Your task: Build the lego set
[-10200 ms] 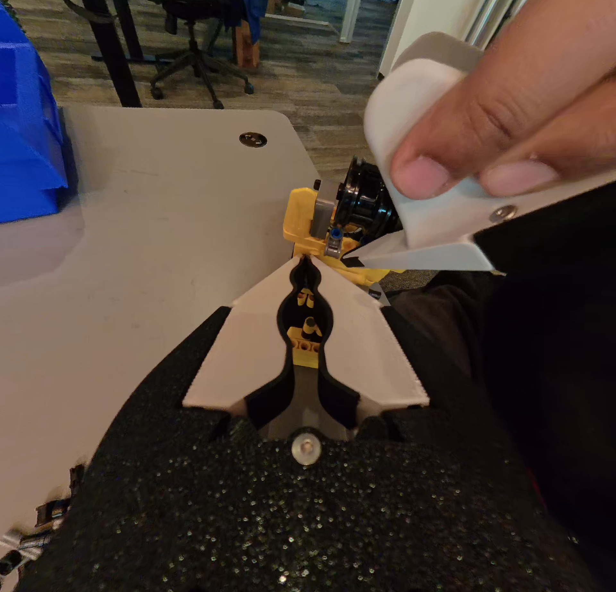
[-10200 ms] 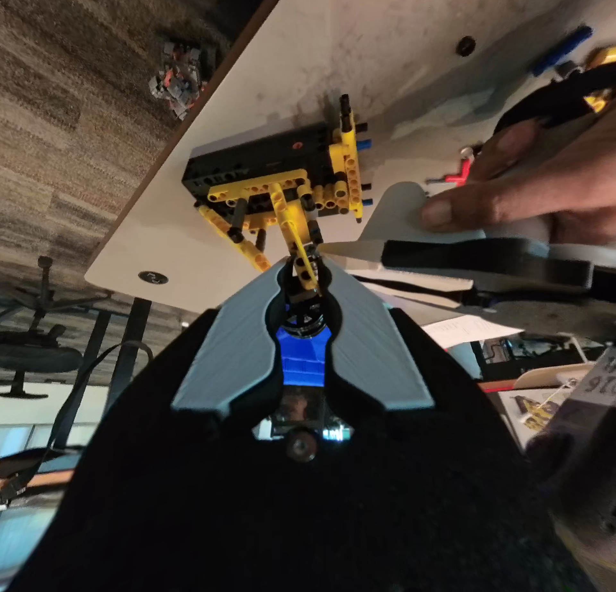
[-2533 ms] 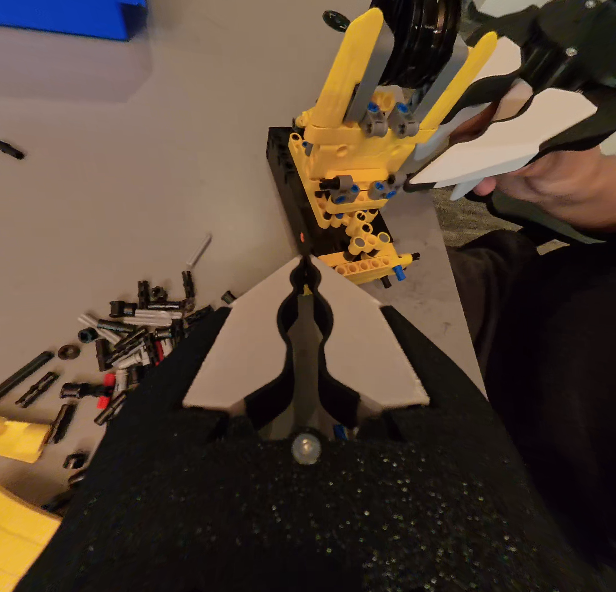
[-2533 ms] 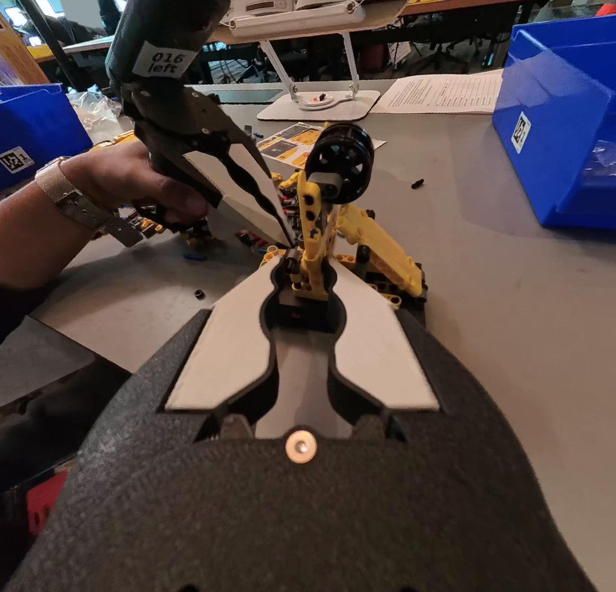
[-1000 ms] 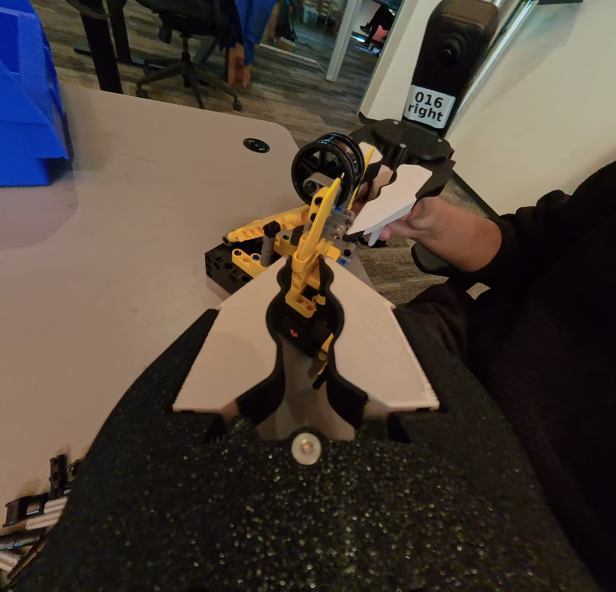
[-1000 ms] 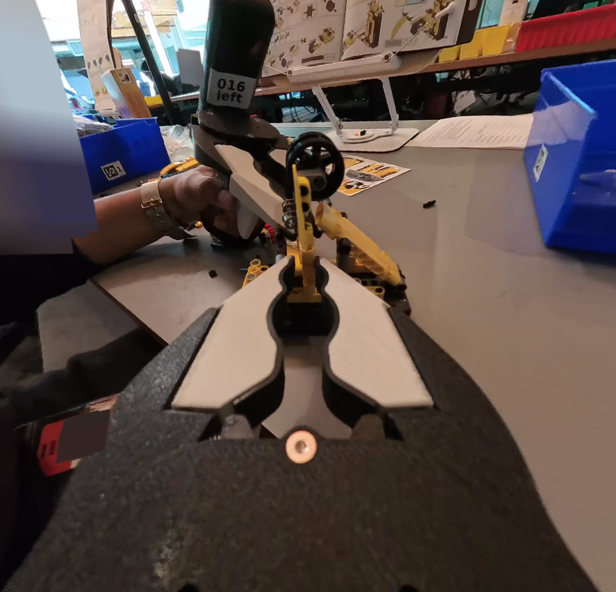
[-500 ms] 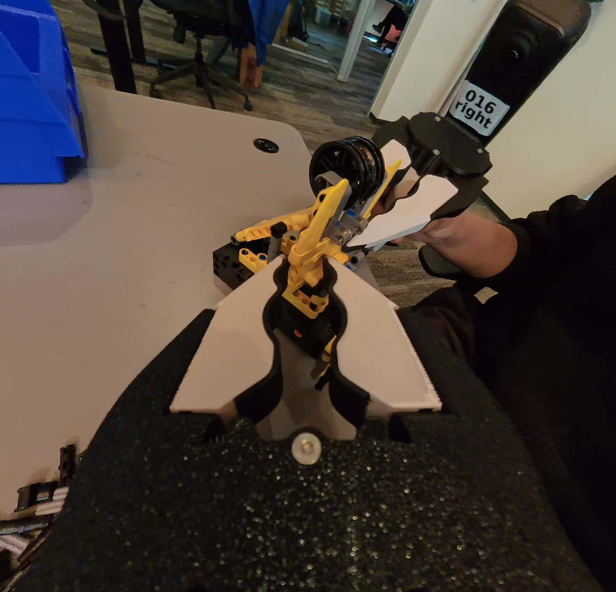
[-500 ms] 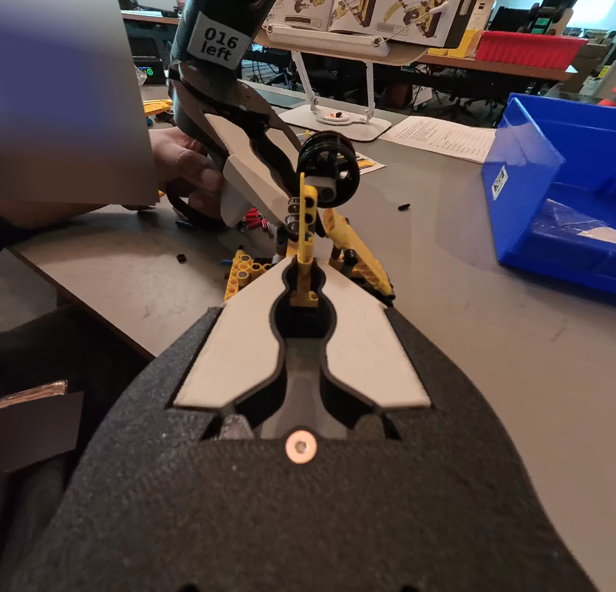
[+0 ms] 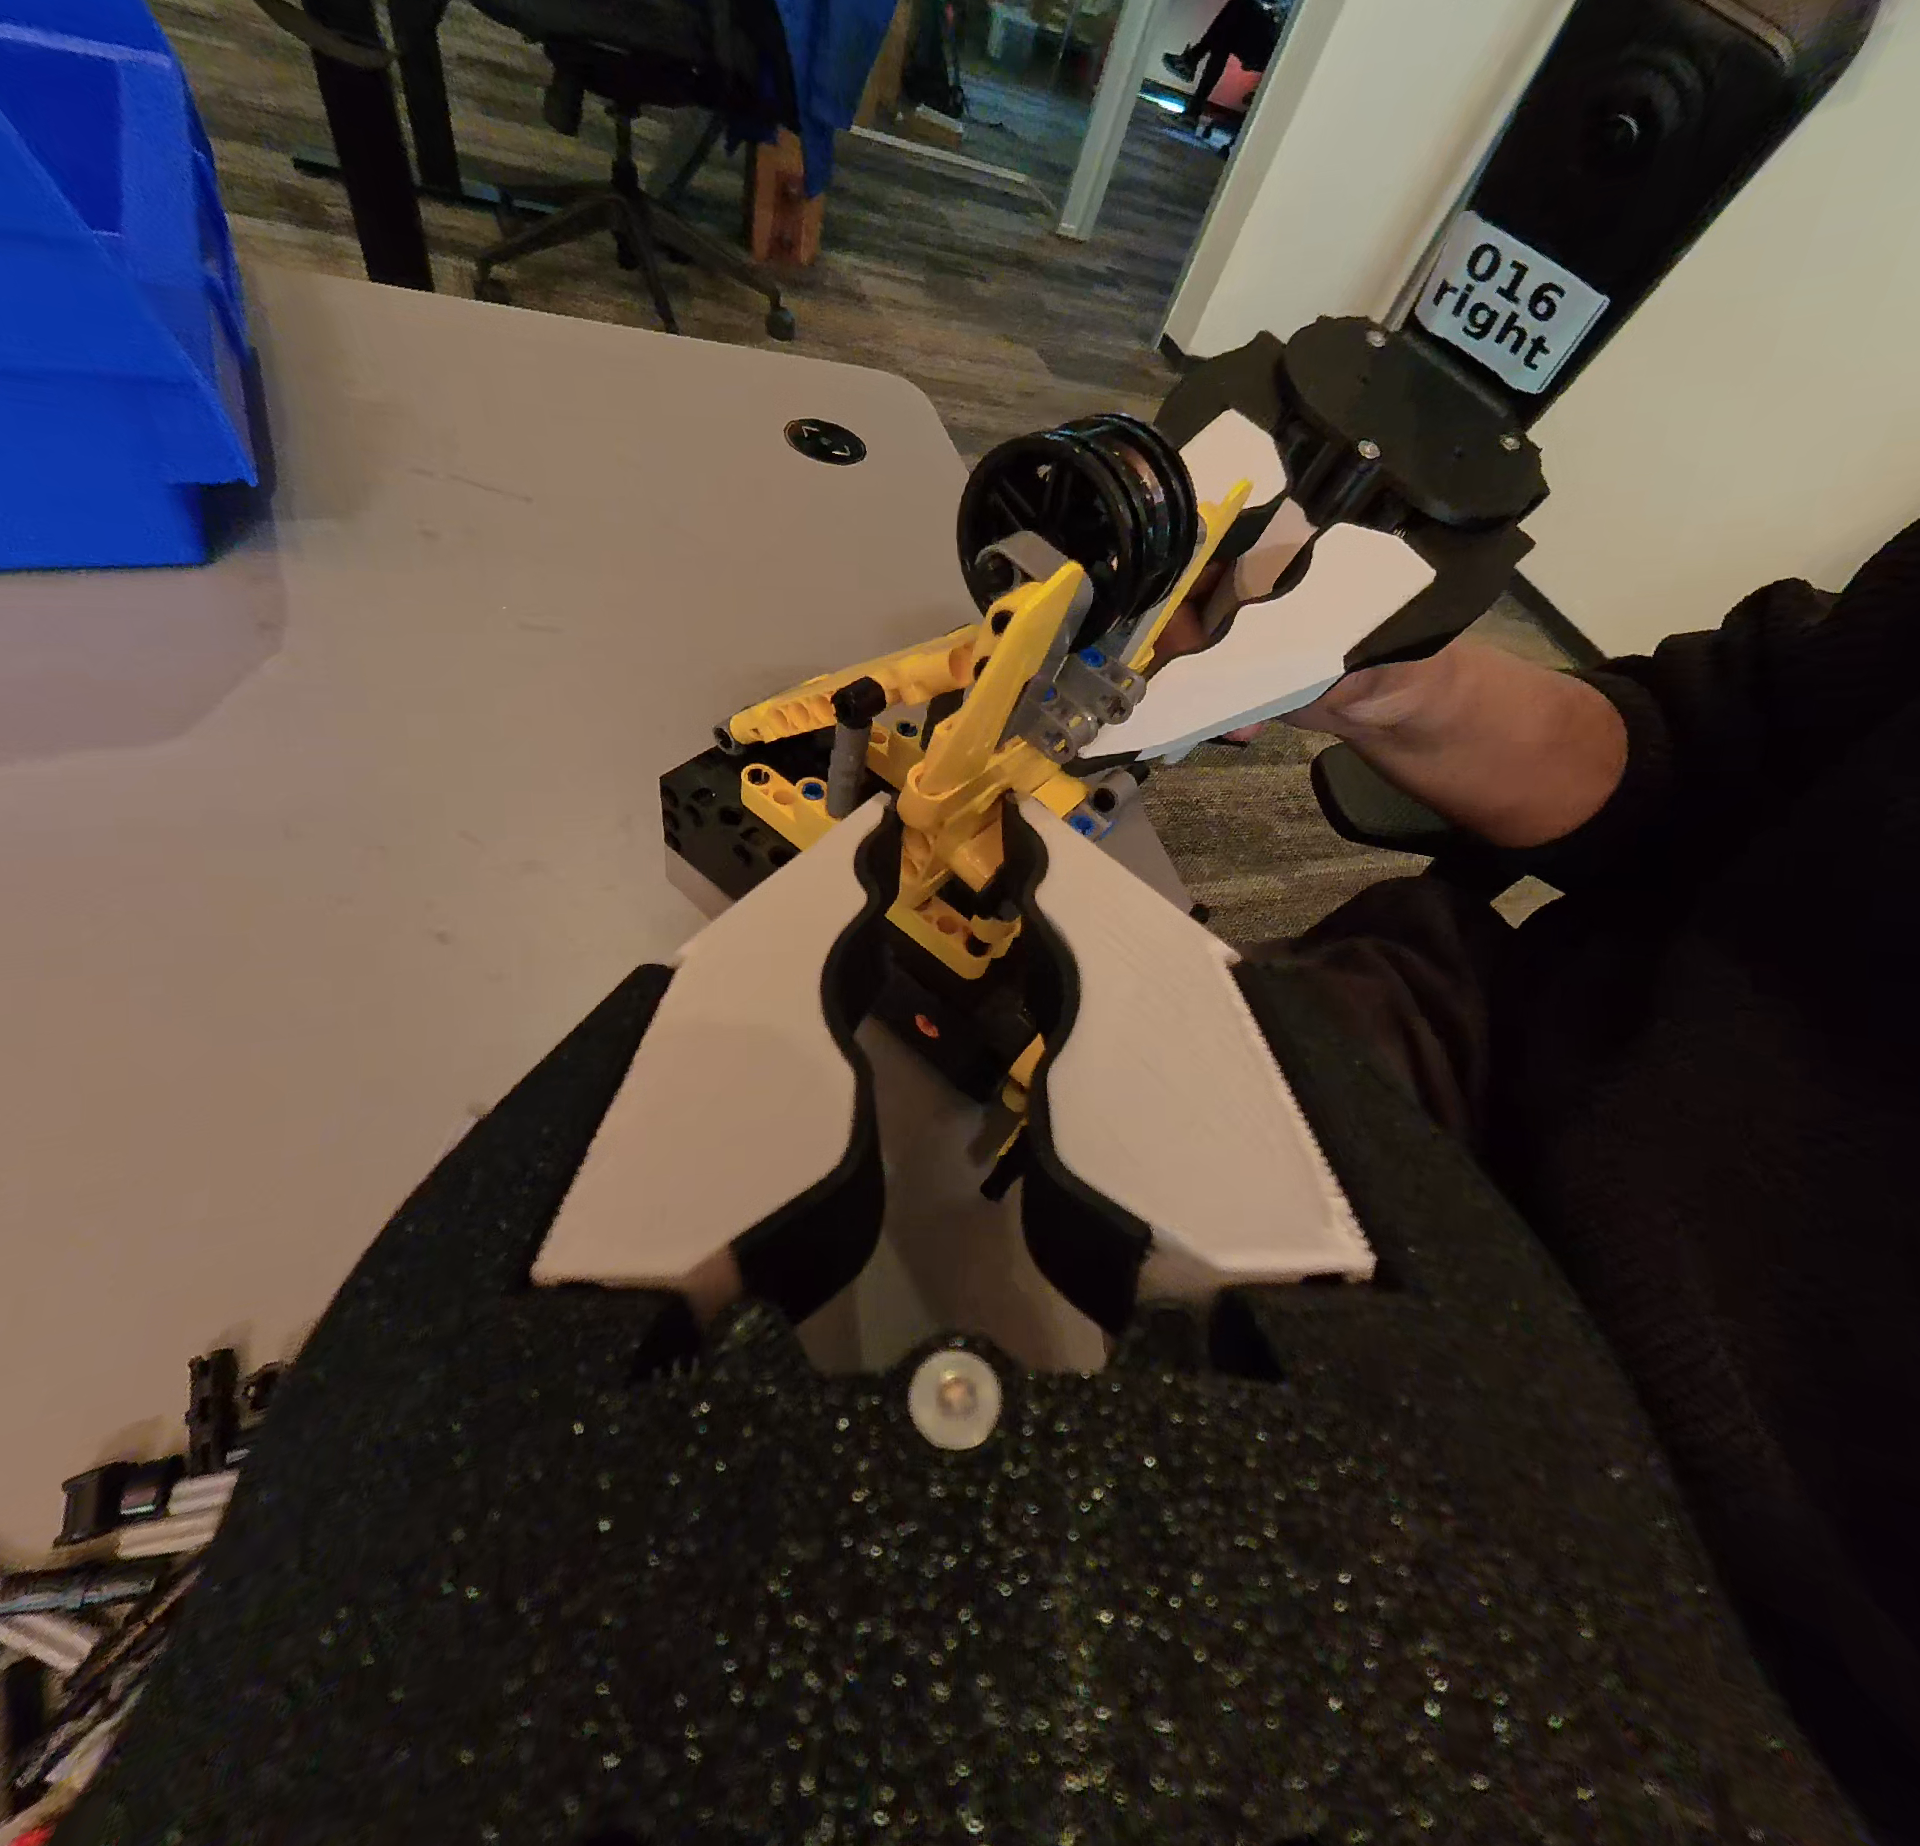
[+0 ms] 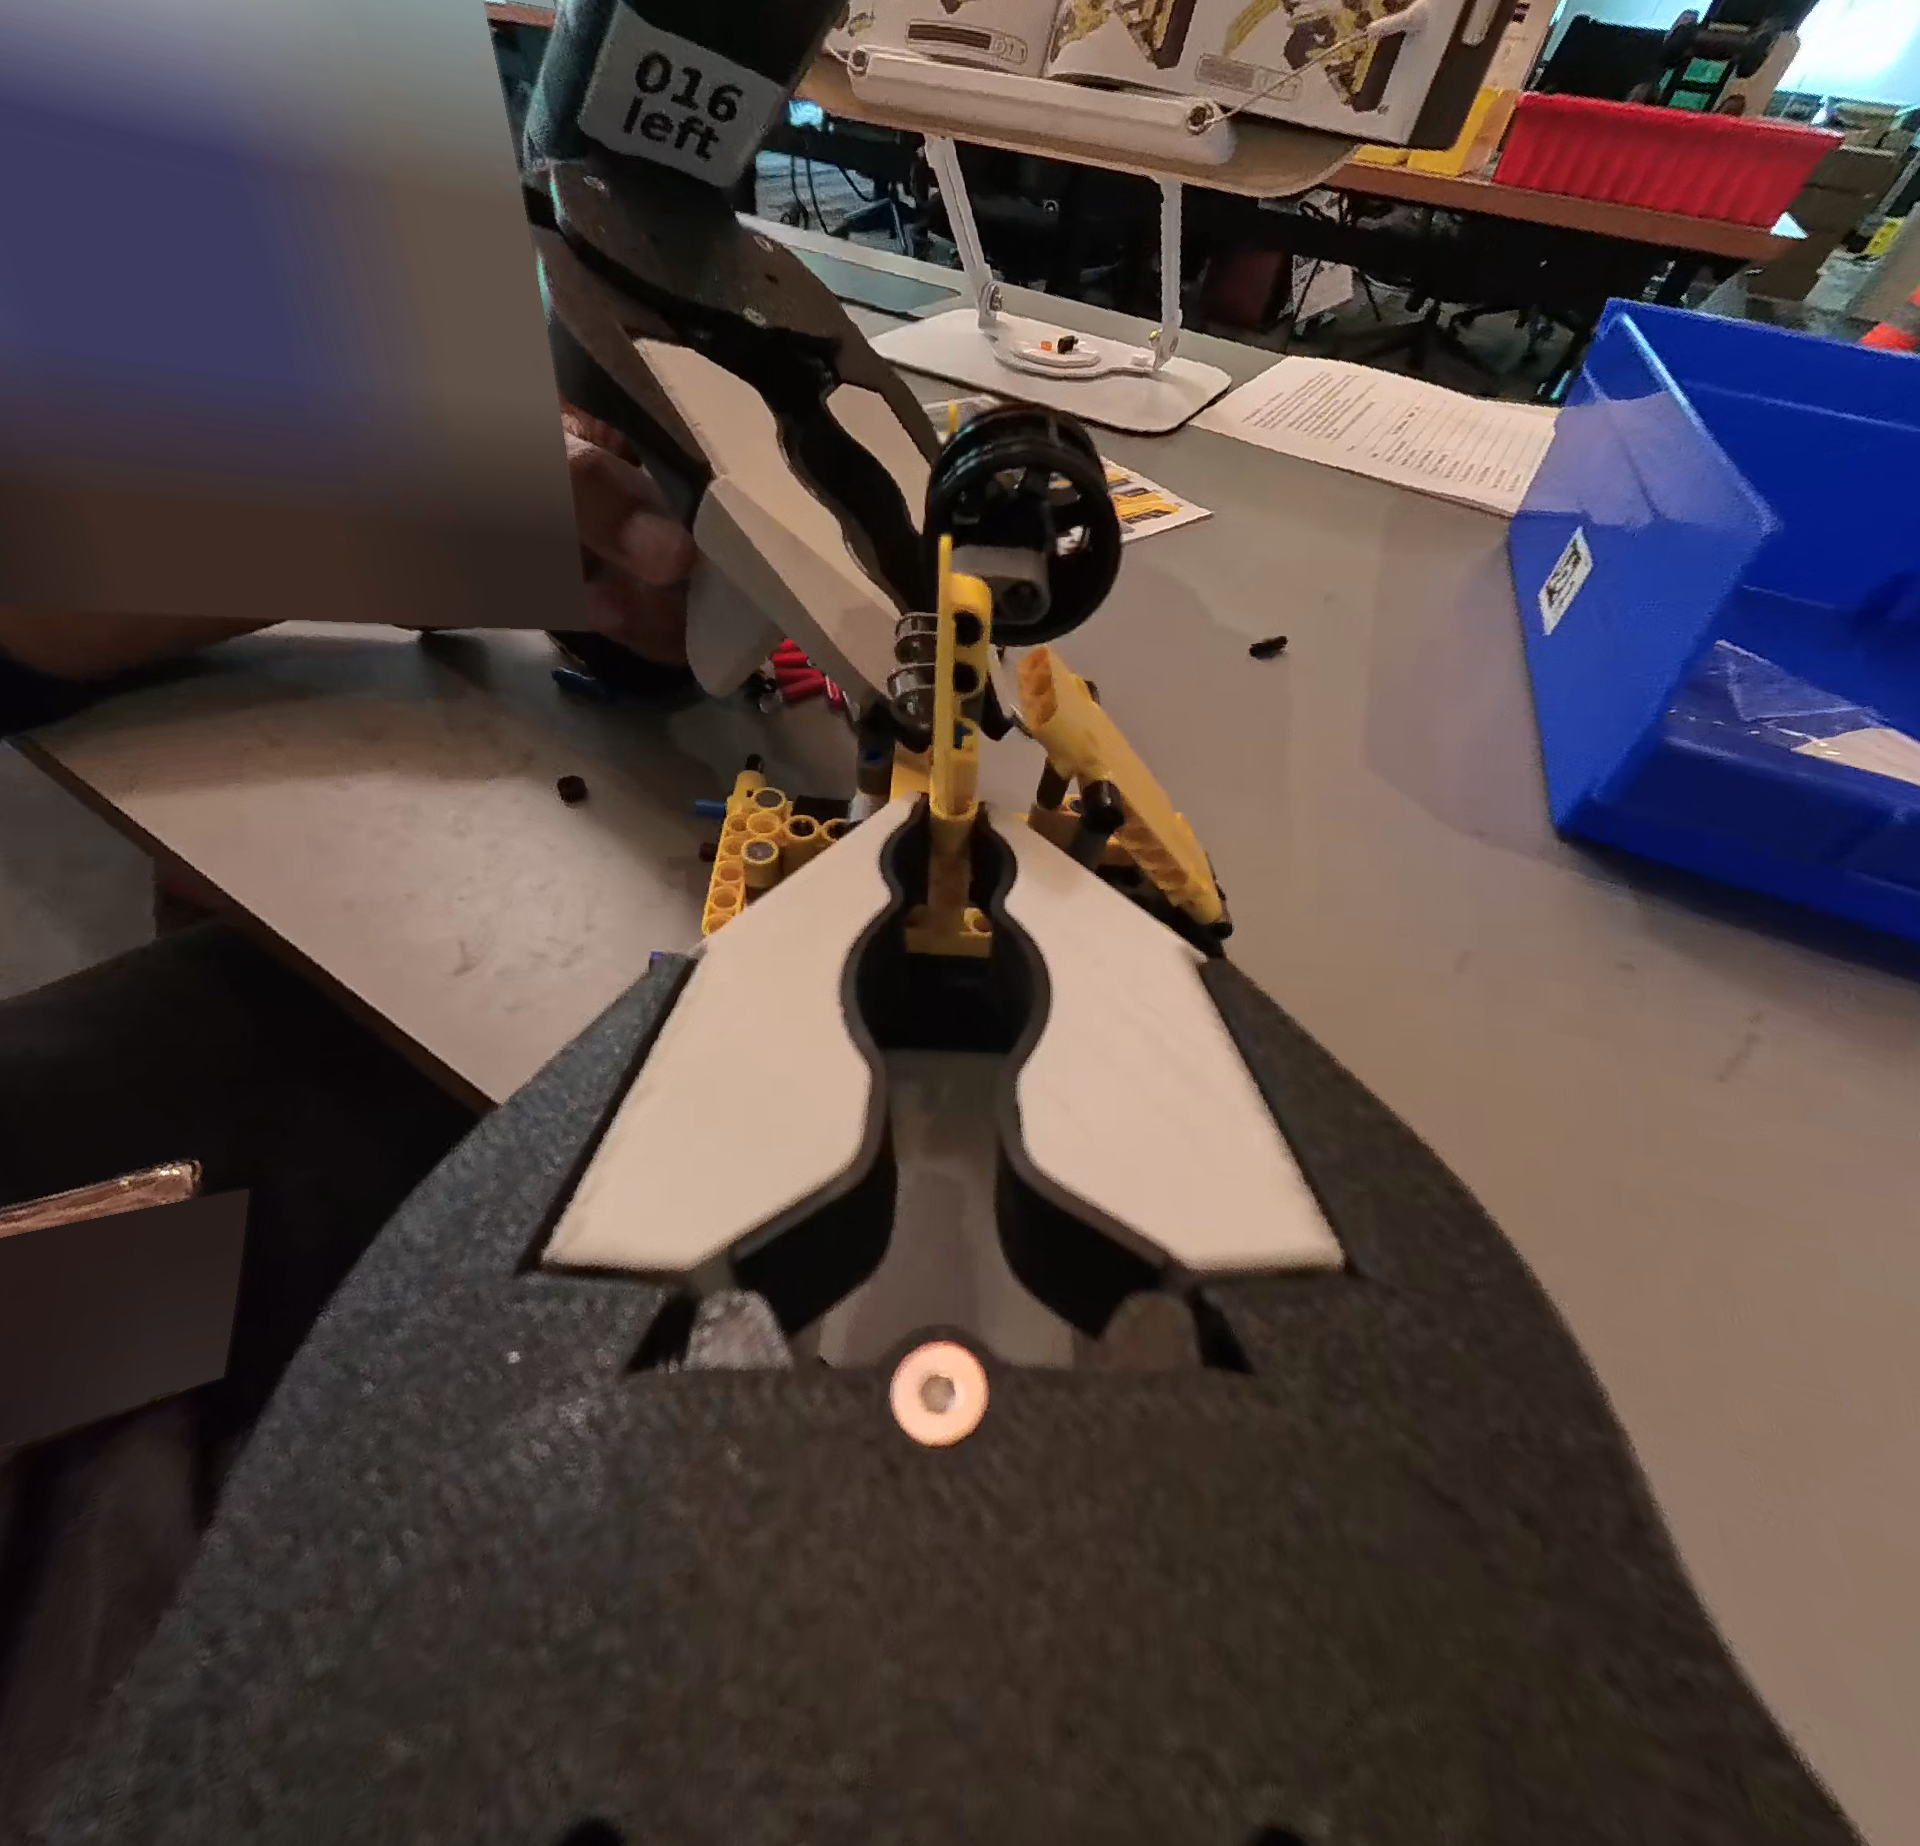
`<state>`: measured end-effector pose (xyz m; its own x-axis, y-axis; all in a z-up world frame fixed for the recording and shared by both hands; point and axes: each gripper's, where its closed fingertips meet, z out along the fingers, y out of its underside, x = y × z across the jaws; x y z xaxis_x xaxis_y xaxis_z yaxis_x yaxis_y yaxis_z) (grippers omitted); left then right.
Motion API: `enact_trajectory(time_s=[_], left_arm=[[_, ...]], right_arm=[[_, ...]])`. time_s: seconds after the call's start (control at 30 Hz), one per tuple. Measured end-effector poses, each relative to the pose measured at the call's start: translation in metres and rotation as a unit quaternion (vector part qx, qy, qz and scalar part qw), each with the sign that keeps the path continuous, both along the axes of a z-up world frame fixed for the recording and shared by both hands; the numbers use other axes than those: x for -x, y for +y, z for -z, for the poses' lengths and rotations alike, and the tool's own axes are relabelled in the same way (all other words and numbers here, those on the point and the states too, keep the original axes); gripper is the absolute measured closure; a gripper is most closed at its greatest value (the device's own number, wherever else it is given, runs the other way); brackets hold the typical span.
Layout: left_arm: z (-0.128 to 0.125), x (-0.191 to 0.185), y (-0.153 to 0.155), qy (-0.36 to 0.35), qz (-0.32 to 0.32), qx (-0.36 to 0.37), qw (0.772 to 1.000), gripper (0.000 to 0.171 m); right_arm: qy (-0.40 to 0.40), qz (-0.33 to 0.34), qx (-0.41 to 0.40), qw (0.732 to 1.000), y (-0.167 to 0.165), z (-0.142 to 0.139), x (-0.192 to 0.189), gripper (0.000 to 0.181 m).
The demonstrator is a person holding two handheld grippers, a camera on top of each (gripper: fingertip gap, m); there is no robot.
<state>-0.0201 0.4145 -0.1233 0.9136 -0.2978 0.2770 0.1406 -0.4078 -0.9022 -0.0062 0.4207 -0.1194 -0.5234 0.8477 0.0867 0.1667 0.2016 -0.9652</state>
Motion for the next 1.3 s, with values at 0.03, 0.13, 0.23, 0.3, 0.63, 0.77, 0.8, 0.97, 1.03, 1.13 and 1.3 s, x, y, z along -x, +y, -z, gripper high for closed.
enact_trajectory(time_s=[0.03,0.13,0.23,0.3,0.63,0.77,0.8,0.97,1.03,1.13,1.3], left_arm=[[0.0001,-0.0002,-0.0002,-0.004,-0.001,0.001,1.000,0.153],[0.0004,0.0004,-0.0005,-0.009,-0.002,0.001,1.000,0.153],[0.0006,0.0015,-0.0001,-0.005,-0.007,0.001,1.000,0.153],[0.0007,0.0023,-0.0004,0.006,-0.010,-0.001,1.000,0.153],[0.0010,0.0025,-0.0016,0.014,-0.009,-0.001,1.000,0.152],[0.0014,0.0026,-0.0023,0.012,-0.014,-0.001,1.000,0.152],[0.0016,0.0024,-0.0021,0.011,-0.014,-0.001,1.000,0.151],[0.0021,0.0038,-0.0007,0.007,-0.015,0.001,1.000,0.151],[0.0024,0.0040,-0.0006,0.011,-0.017,0.001,1.000,0.151],[0.0026,0.0041,-0.0001,0.011,-0.020,0.001,1.000,0.151],[0.0020,0.0049,-0.0003,0.003,-0.039,0.006,0.999,0.151]], right_arm=[[0.001,0.002,-0.006,1.000,-0.0001,0.0000,-0.0001,0.176],[0.001,0.007,-0.001,1.000,-0.0007,0.0002,0.0005,0.176],[0.005,0.006,0.021,1.000,-0.0010,0.0005,0.0013,0.176],[0.008,0.004,0.026,1.000,-0.0013,0.0007,0.0022,0.176],[0.018,0.016,0.005,1.000,-0.0032,0.0014,0.0017,0.176],[0.019,0.021,0.001,1.000,-0.0036,0.0016,0.0020,0.175],[0.019,0.022,0.003,1.000,-0.0036,0.0017,0.0019,0.175],[0.014,0.025,-0.011,1.000,-0.0021,0.0022,0.0030,0.175],[0.010,0.022,-0.013,1.000,-0.0017,0.0024,0.0031,0.175],[0.006,0.018,-0.006,1.000,-0.0012,0.0034,0.0031,0.175],[-0.004,-0.003,0.005,1.000,-0.0015,0.0034,0.0036,0.175]])
